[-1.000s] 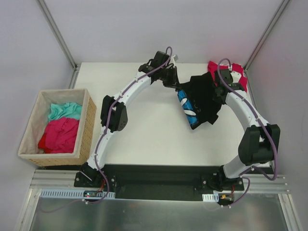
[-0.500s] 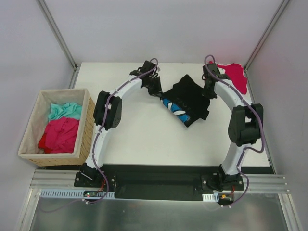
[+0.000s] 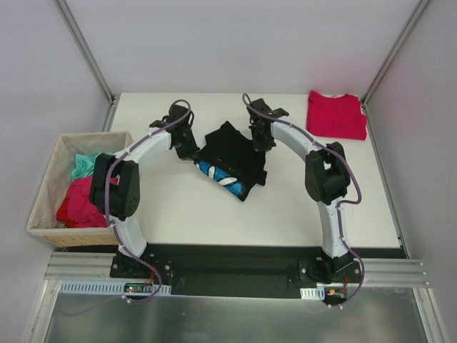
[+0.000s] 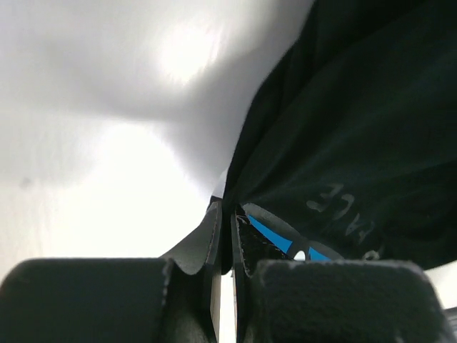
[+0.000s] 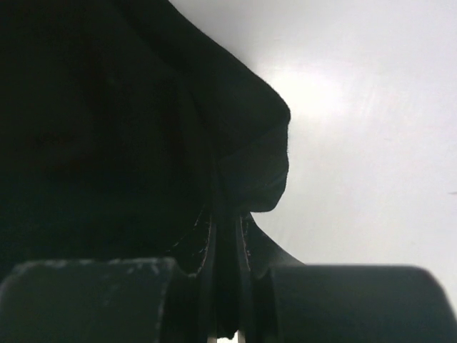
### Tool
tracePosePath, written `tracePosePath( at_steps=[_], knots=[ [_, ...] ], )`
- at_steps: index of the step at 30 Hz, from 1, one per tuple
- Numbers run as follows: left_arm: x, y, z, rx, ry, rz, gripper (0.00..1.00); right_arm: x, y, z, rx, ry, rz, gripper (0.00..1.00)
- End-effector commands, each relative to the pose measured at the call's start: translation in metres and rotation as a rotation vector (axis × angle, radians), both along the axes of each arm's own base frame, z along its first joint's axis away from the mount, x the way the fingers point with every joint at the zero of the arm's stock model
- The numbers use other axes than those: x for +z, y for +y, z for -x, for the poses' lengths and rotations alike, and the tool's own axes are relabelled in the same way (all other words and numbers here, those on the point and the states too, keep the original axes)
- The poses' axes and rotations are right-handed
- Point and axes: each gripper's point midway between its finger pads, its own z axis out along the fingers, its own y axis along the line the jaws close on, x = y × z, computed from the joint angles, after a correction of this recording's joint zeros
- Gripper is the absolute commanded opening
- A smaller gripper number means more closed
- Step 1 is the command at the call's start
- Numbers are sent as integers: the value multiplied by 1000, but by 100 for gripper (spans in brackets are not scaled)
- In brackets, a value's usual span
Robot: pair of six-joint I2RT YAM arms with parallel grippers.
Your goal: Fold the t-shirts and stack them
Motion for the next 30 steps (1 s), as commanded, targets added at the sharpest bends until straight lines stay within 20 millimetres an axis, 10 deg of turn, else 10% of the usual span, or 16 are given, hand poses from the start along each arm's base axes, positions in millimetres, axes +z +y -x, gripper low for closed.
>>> tracePosePath(
  at_steps=[1, 10, 18, 22, 26, 30],
  knots=[
    [12, 39, 34, 115, -23, -87, 0, 8, 40, 16, 188, 24, 27, 1],
    [0, 97, 81, 247, 5, -157, 0, -2, 130, 42, 404, 31, -17, 1],
    [-15, 117, 101, 298, 52, -179, 0, -9, 163, 54, 493, 33, -35, 1],
    [-11, 124, 105, 327, 22, -204, 24, -2, 161, 53, 487, 5, -23, 32],
    [2, 127, 105, 331, -29, -200, 94, 32, 146, 50, 462, -89, -3, 78],
    [20, 125, 106, 323, -76, -176, 99, 66, 118, 52, 422, -158, 38, 89]
  ],
)
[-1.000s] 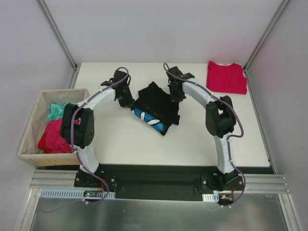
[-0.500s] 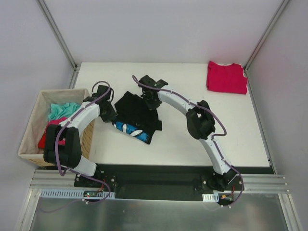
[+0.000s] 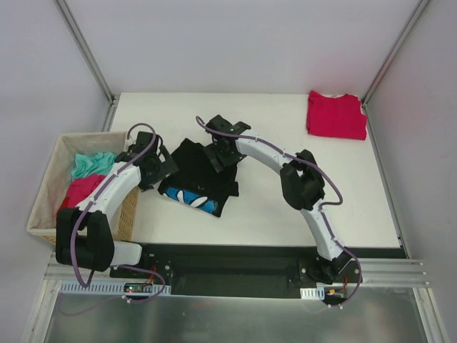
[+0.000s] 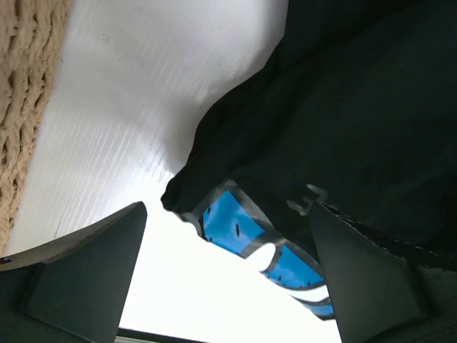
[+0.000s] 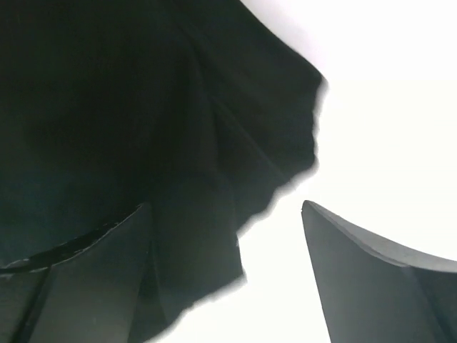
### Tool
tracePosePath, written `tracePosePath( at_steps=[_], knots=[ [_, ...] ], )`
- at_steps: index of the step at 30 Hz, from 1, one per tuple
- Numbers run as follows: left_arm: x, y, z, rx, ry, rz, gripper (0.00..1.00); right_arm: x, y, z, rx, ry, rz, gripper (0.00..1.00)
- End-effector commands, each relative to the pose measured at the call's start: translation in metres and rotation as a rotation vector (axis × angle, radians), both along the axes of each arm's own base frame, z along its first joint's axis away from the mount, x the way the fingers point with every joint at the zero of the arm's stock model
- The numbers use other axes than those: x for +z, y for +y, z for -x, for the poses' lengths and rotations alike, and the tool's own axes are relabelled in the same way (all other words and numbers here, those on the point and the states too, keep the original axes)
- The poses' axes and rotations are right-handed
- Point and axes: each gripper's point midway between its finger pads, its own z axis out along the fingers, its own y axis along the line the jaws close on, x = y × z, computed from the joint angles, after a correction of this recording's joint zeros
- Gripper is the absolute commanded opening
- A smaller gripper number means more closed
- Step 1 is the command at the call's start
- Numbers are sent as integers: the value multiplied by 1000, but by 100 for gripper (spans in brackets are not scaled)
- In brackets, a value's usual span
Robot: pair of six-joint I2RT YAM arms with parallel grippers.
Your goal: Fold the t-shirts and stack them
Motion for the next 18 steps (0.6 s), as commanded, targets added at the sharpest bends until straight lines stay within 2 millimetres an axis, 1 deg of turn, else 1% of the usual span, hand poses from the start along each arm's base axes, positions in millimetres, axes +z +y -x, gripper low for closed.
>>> tracePosePath(
  at_steps=[1, 2, 3, 5, 6, 7, 8, 9, 11, 12, 13, 14, 15, 16, 17, 18],
  knots=[
    [21, 6, 1, 15, -64, -7, 99, 90, -22, -5, -33, -177, -45, 89],
    [25, 4, 0, 10, -73, 4, 99, 99, -31, -4, -47, -193, -43, 90],
    [32, 3, -2, 12, -96, 12, 99, 125, -47, -10, -86, -251, -54, 90],
    [39, 1, -3, 7, -115, 21, 99, 146, -74, -16, -153, -289, -67, 91],
    [43, -1, -6, -1, -125, 27, 99, 169, -104, -28, -226, -336, -84, 92],
    [45, -2, -8, -5, -129, 31, 99, 175, -121, -34, -269, -358, -75, 93],
    [45, -3, -10, -7, -127, 35, 99, 182, -157, -51, -356, -395, -41, 93],
    [46, -5, -12, -15, -126, 45, 99, 182, -176, -59, -401, -401, -19, 93],
    [45, -7, -14, -20, -118, 49, 99, 167, -210, -73, -492, -383, 34, 93],
    [45, -7, -15, -25, -116, 50, 99, 161, -239, -83, -561, -380, 55, 93],
    [44, -8, -15, -30, -114, 52, 99, 146, -252, -91, -592, -364, 81, 93],
    [43, -9, -14, -32, -107, 54, 99, 140, -265, -99, -627, -374, 99, 93],
    [42, -9, -14, -38, -109, 52, 99, 135, -286, -105, -678, -373, 121, 93],
    [43, -9, -13, -39, -110, 51, 99, 127, -294, -111, -700, -370, 137, 93],
    [42, -8, -13, -41, -110, 49, 99, 110, -308, -119, -732, -344, 154, 93],
    [43, -8, -13, -44, -113, 49, 99, 109, -312, -127, -754, -348, 136, 93]
  ],
)
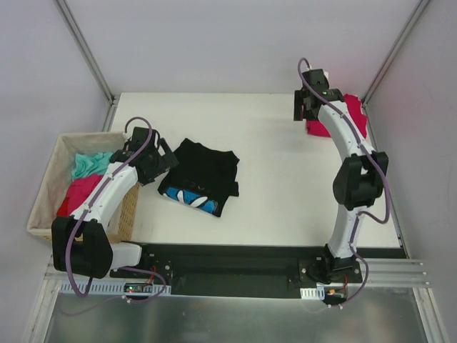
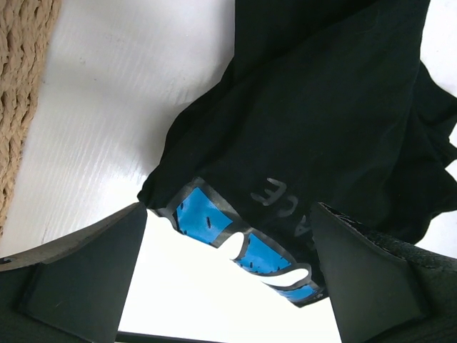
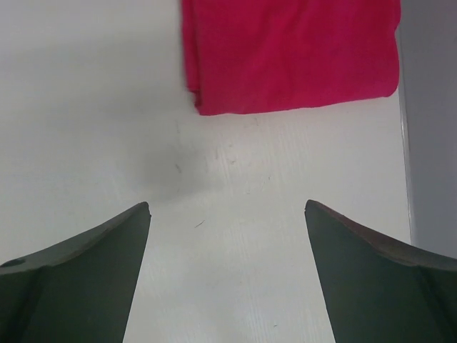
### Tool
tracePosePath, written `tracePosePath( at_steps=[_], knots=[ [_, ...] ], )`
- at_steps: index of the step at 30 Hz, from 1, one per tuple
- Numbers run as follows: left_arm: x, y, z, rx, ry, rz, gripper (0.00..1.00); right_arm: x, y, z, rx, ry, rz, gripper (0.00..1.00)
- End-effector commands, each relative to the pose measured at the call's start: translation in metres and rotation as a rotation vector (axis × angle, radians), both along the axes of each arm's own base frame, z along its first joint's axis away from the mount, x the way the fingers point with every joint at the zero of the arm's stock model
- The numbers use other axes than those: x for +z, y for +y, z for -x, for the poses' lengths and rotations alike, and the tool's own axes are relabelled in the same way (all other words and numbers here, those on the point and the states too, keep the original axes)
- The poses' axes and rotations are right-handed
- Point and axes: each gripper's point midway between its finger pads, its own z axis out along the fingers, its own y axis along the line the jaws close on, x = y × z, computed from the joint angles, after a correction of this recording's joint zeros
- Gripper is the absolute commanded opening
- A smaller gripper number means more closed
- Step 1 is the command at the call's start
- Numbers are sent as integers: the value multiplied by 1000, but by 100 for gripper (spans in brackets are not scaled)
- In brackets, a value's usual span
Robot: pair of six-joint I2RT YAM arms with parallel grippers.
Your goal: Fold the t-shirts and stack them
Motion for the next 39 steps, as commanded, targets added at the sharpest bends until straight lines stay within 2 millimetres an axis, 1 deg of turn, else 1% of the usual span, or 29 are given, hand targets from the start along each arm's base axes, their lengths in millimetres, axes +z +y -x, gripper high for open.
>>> tracePosePath(
  at_steps=[1, 2, 3, 4, 5, 6, 7, 10, 11, 12, 13, 14, 16, 17, 19, 20, 23, 25, 26, 27, 28, 29, 30, 32, 33, 34, 37, 39],
  knots=[
    [6, -2, 0, -29, -1, 9, 99, -50, -26, -21, -97, 78, 25, 93],
    [6, -2, 0, -31, -2, 10, 99, -67, -31, -27, -107, 108, 22, 93],
    [6, -3, 0, -35, -2, 13, 99, -58, -31, -38, -110, 78, 9, 93],
    [8, -4, -1, -41, -4, 17, 99, -61, -32, -41, -114, 88, 9, 93],
    [8, -4, -2, -44, -6, 14, 99, -71, -35, -47, -124, 101, 15, 93],
    [8, -4, -2, -45, -5, 12, 99, -63, -35, -56, -127, 73, 9, 93],
    [8, -3, -3, -46, -4, 8, 99, -64, -37, -60, -136, 65, 4, 93],
    [7, -3, -4, -52, -1, 0, 99, -62, -52, -70, -193, 15, 3, 93],
    [6, -4, -5, -56, 4, 3, 99, -60, -64, -70, -223, 1, 20, 93],
    [5, -4, -4, -59, 7, 5, 99, -56, -69, -71, -240, -16, 26, 93],
    [4, -5, -4, -61, 12, 7, 99, -57, -74, -72, -259, -25, 32, 92],
    [2, -5, -4, -65, 18, 7, 99, -53, -85, -71, -291, -37, 50, 92],
    [1, -6, -4, -69, 25, 13, 99, -51, -94, -71, -315, -54, 59, 92],
    [1, -6, -5, -72, 24, 11, 99, -48, -103, -70, -336, -59, 83, 92],
    [0, -6, -5, -72, 26, 9, 99, -49, -111, -70, -349, -54, 121, 92],
    [0, -6, -5, -74, 26, 8, 99, -46, -119, -69, -362, -55, 154, 92],
    [0, -6, -4, -73, 25, 10, 99, -49, -130, -69, -377, -45, 191, 92],
    [-1, -6, -2, -75, 28, 10, 99, -49, -134, -71, -370, -41, 205, 92],
    [0, -6, -2, -75, 26, 9, 99, -53, -135, -74, -364, -31, 213, 92],
    [-1, -6, -2, -72, 26, 9, 99, -51, -136, -76, -356, -32, 222, 92],
    [-2, -6, -1, -72, 32, 8, 99, -52, -135, -78, -351, -26, 227, 92],
    [-2, -6, -2, -72, 29, 8, 99, -60, -135, -79, -347, -10, 228, 92],
    [-2, -5, -2, -72, 32, 7, 99, -59, -135, -81, -345, -13, 226, 92],
    [-2, -5, -3, -70, 32, 4, 99, -65, -132, -83, -330, -4, 215, 92],
    [-2, -5, -3, -72, 32, 5, 99, -73, -130, -85, -319, 12, 215, 92],
    [-2, -5, -4, -71, 33, 3, 99, -74, -129, -86, -311, 16, 212, 92],
    [-3, -5, -5, -72, 36, 1, 99, -89, -128, -87, -284, 55, 217, 92],
    [-4, -5, -5, -70, 41, 1, 99, -94, -127, -87, -267, 71, 221, 93]
  ],
)
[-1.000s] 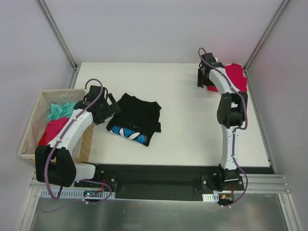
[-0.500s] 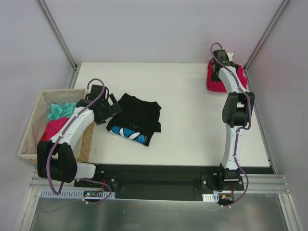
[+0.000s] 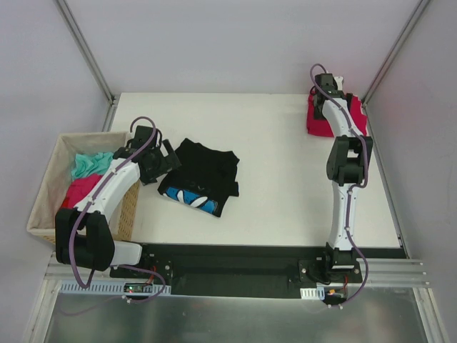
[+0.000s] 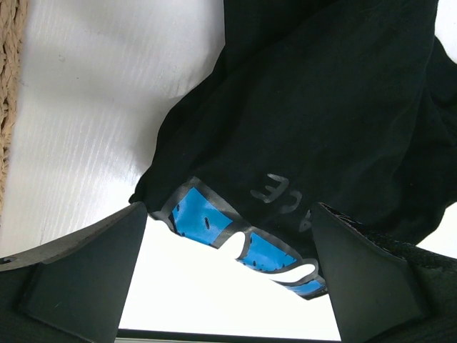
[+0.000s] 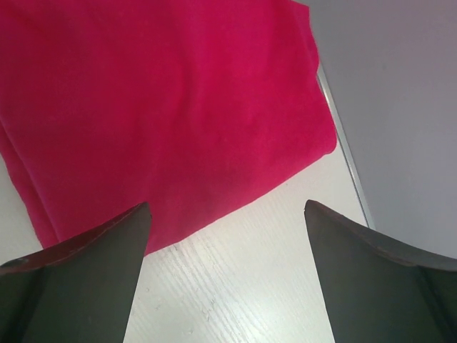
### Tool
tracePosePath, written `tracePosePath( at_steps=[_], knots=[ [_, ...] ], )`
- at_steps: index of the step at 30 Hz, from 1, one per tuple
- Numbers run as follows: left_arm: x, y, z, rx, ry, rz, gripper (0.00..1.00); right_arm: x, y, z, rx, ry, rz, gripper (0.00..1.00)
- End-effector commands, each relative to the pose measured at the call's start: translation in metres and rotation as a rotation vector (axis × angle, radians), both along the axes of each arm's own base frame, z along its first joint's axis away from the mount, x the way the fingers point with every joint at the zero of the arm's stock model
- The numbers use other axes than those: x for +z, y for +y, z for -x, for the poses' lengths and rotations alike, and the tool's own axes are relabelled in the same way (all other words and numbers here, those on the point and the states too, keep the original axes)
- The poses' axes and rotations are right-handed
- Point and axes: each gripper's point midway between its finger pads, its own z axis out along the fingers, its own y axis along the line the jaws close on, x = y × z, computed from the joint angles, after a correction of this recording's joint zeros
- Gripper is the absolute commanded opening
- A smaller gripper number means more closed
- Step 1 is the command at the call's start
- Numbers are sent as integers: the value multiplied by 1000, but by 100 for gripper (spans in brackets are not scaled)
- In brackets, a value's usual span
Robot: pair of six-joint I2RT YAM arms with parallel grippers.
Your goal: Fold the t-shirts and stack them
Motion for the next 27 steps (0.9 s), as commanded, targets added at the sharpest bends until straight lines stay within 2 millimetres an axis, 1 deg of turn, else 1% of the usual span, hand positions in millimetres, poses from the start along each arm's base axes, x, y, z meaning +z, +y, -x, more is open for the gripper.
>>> tracePosePath(
  at_steps=[1, 7, 9, 12, 15, 16, 18, 19, 20, 22, 24, 25, 27],
  knots=[
    [5, 2, -5, -6, 1, -10, 99, -12, 3, -2, 49, 60, 11, 93],
    [2, 0, -7, -11, 13, -3, 99, -35, 8, 1, 68, 122, 7, 93],
    [1, 0, -7, -11, 14, -4, 99, -38, 10, 1, 76, 134, 7, 92],
    [1, 0, -7, -9, 14, -4, 99, -44, 19, 0, 98, 149, -6, 93],
    [0, 0, -6, -9, 19, -4, 99, -54, 34, 5, 141, 203, -19, 92],
    [0, 0, -7, -8, 17, -3, 99, -57, 45, 6, 173, 218, -29, 93],
    [0, 0, -6, -8, 17, -3, 99, -62, 55, 10, 203, 256, -22, 93],
    [0, 0, -5, -8, 20, -4, 99, -64, 64, 12, 235, 280, 0, 93],
    [0, -3, -5, -18, 22, 15, 99, -66, 70, 15, 255, 299, 7, 93],
    [1, -3, -3, -18, 18, 14, 99, -71, 82, 22, 291, 344, 36, 93],
    [3, -3, -3, -18, 11, 15, 99, -72, 91, 30, 323, 379, 44, 93],
    [4, -3, -3, -19, 10, 18, 99, -76, 100, 36, 342, 401, 49, 93],
    [5, -3, -2, -20, 5, 20, 99, -79, 106, 46, 352, 430, 46, 93]
  ],
)
